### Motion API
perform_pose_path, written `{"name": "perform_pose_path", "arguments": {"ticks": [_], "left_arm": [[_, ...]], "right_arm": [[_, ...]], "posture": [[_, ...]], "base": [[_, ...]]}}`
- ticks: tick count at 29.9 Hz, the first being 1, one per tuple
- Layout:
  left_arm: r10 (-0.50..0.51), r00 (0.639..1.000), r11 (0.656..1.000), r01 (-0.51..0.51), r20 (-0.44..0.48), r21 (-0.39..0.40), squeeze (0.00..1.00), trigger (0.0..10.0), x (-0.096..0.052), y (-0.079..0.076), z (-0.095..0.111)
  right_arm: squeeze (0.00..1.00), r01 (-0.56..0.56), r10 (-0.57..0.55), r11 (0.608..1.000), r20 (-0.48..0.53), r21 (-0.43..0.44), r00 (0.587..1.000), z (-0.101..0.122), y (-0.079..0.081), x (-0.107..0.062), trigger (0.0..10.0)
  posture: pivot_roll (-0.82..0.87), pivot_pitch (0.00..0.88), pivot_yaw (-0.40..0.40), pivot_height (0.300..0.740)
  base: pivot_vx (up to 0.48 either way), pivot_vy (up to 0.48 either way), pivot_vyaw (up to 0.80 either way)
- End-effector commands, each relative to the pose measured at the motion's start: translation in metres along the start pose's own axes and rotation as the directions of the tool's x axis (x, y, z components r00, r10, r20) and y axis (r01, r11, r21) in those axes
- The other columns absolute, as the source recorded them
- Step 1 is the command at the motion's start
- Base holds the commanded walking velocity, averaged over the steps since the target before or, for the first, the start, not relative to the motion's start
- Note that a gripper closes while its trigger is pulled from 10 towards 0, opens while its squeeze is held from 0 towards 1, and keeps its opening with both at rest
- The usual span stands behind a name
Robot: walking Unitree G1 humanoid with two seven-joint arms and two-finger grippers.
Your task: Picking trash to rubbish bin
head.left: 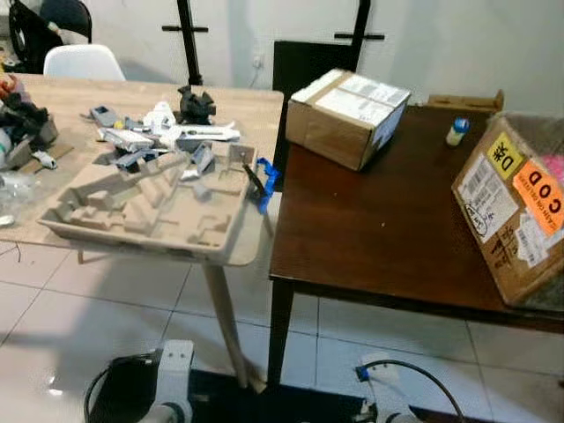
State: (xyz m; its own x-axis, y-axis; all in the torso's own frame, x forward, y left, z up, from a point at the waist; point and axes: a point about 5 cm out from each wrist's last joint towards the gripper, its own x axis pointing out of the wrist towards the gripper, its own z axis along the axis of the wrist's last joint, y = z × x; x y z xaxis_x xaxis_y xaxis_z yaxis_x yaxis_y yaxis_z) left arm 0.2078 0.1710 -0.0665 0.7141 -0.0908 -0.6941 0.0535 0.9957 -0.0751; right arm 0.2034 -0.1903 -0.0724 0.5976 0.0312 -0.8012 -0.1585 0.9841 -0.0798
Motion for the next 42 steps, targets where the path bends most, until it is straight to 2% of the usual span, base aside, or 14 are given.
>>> {"name": "perform_pose_path", "arguments": {"ticks": [1,26,35,42], "left_arm": [[-0.012,1.0,1.0,0.012,-0.015,-0.007,0.0,10.0,-0.0008,-0.0038,-0.0053],[-0.028,0.999,1.0,0.028,-0.018,-0.01,0.0,10.0,0.0,-0.0068,-0.0052],[-0.029,0.999,1.0,0.029,-0.019,-0.009,0.0,10.0,0.0001,-0.0066,-0.0048],[-0.031,0.999,0.999,0.031,-0.017,-0.007,0.0,10.0,0.0003,-0.0064,-0.0039]], "right_arm": [[0.0,0.009,-0.009,1.0,-0.034,0.012,0.999,-0.0107,-0.003,-0.002,10.0],[0.0,-0.004,0.005,1.0,-0.04,0.017,0.999,-0.0099,-0.0013,-0.0015,10.0],[0.0,-0.012,0.013,1.0,-0.042,0.025,0.999,-0.011,-0.0003,-0.0016,10.0],[0.0,-0.006,0.007,1.0,-0.044,0.023,0.999,-0.0111,-0.0003,-0.0016,10.0]], "posture": [[-0.02,0.124,-0.027,0.74],[-0.03,0.13,-0.026,0.74],[-0.03,0.13,-0.023,0.74],[-0.03,0.13,-0.019,0.74]], "base": [[0.0,-0.356,0.0],[0.0,-0.368,0.0],[0.0,-0.358,-0.65],[0.0,-0.358,0.0]]}}
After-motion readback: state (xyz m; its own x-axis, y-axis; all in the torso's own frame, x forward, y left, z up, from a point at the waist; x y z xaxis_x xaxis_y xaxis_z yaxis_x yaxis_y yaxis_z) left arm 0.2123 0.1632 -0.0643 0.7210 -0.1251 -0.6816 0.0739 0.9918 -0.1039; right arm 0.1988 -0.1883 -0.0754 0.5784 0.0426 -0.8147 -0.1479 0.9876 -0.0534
